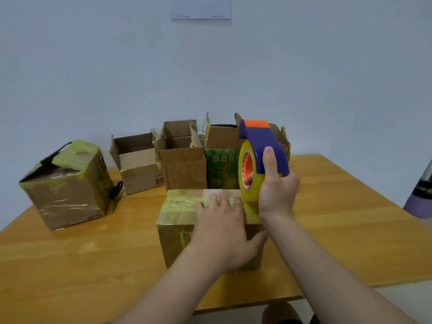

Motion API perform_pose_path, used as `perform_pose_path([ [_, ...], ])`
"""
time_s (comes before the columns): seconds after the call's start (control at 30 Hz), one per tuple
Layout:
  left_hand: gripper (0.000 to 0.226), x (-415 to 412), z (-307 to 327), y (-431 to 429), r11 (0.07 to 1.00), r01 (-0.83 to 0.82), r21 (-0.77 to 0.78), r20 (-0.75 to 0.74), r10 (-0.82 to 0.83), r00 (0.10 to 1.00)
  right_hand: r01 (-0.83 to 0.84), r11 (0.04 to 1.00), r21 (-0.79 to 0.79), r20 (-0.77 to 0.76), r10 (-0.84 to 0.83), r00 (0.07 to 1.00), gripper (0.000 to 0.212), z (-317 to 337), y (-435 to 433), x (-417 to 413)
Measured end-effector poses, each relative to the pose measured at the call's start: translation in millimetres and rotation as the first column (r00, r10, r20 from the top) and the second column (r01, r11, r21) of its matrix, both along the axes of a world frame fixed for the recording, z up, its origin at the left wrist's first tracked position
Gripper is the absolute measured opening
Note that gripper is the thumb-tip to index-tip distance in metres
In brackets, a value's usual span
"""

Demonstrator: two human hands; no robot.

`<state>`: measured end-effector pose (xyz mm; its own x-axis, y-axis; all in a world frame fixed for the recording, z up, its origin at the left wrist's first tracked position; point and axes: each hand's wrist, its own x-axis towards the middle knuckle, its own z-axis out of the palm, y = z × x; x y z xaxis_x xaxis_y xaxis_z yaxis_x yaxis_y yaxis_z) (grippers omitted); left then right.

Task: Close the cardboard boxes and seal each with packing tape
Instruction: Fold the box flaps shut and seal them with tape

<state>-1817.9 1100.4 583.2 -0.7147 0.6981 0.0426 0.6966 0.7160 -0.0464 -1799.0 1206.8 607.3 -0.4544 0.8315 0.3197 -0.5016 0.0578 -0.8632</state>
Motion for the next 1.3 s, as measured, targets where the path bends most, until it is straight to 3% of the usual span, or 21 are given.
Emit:
perform_pose_path([
  [0.1, 0.11, 0.9, -14.3, 15.3, 0.99, -0.023, 0.137, -0.043, 0.029, 0.999, 0.042, 0.998, 0.039, -0.022, -0.041, 0.999, 0.021, 5.3, 9.2, 10.3],
  [0.2, 0.087, -4.6, -25.7, 20.7, 0.942, 0.039, 0.333, -0.118, 0.001, 0.993, 0.032, 0.996, 0.086, -0.004, -0.031, 0.999, 0.017, 10.3, 19.1, 16.8],
  [0.3, 0.063, -11.6, -25.2, 10.4, 0.867, 0.221, 0.447, -0.11, -0.192, 0.975, -0.016, 0.991, 0.135, 0.037, 0.011, 0.999, 0.018, 16.3, 28.4, 20.7],
  [0.43, 0.053, -37.4, -20.8, -20.9, 0.769, 0.4, 0.499, 0.088, -0.504, 0.859, -0.136, 0.973, 0.186, 0.072, 0.125, 0.99, 0.028, 23.1, 47.4, 25.1],
  [0.57, 0.044, -50.9, -25.9, -39.6, 0.761, 0.255, 0.597, 0.345, -0.53, 0.775, -0.344, 0.929, 0.133, 0.144, 0.326, 0.935, 0.032, 31.6, 66.3, 28.4],
  [0.7, 0.034, -56.8, -30.3, -42.3, 0.648, 0.16, 0.745, 0.317, -0.554, 0.77, -0.589, 0.806, 0.052, 0.335, 0.542, 0.771, 0.037, 44.4, 83.5, 35.8],
  [0.8, 0.031, -61.5, -28.6, -46.9, 0.629, 0.105, 0.77, 0.33, -0.534, 0.779, -0.697, 0.716, 0.019, 0.468, 0.61, 0.64, 0.046, 52.4, 94.5, 45.9],
  [0.87, 0.027, -62.0, -20.1, -47.1, 0.54, 0.005, 0.841, 0.336, -0.53, 0.779, -0.734, 0.679, 0.03, 0.519, 0.617, 0.592, 0.043, 55.0, 99.1, 50.7],
  [0.93, 0.039, -58.7, -1.2, -42.2, 0.369, -0.221, 0.903, 0.393, -0.499, 0.772, -0.763, 0.645, 0.041, 0.539, 0.629, 0.56, 0.051, 55.0, 101.4, 51.7],
  [1.0, 0.057, -57.0, 20.1, -36.2, 0.295, -0.44, 0.848, 0.53, -0.493, 0.69, -0.787, 0.615, 0.052, 0.543, 0.643, 0.539, 0.068, 52.9, 102.0, 50.2],
  [1.1, 0.05, -50.7, 37.5, -30.7, 0.321, -0.617, 0.719, 0.646, -0.636, 0.422, -0.798, 0.599, 0.067, 0.526, 0.658, 0.538, 0.086, 48.6, 104.9, 46.3],
  [1.2, 0.043, -42.5, 38.5, -30.4, 0.284, -0.753, 0.594, 0.629, -0.748, 0.214, -0.796, 0.601, 0.075, 0.503, 0.666, 0.551, 0.091, 47.3, 105.7, 44.5],
  [1.3, 0.045, -37.5, 34.0, -30.0, 0.252, -0.838, 0.484, 0.559, -0.826, 0.075, -0.806, 0.586, 0.088, 0.486, 0.681, 0.548, 0.093, 46.8, 105.1, 44.7],
])
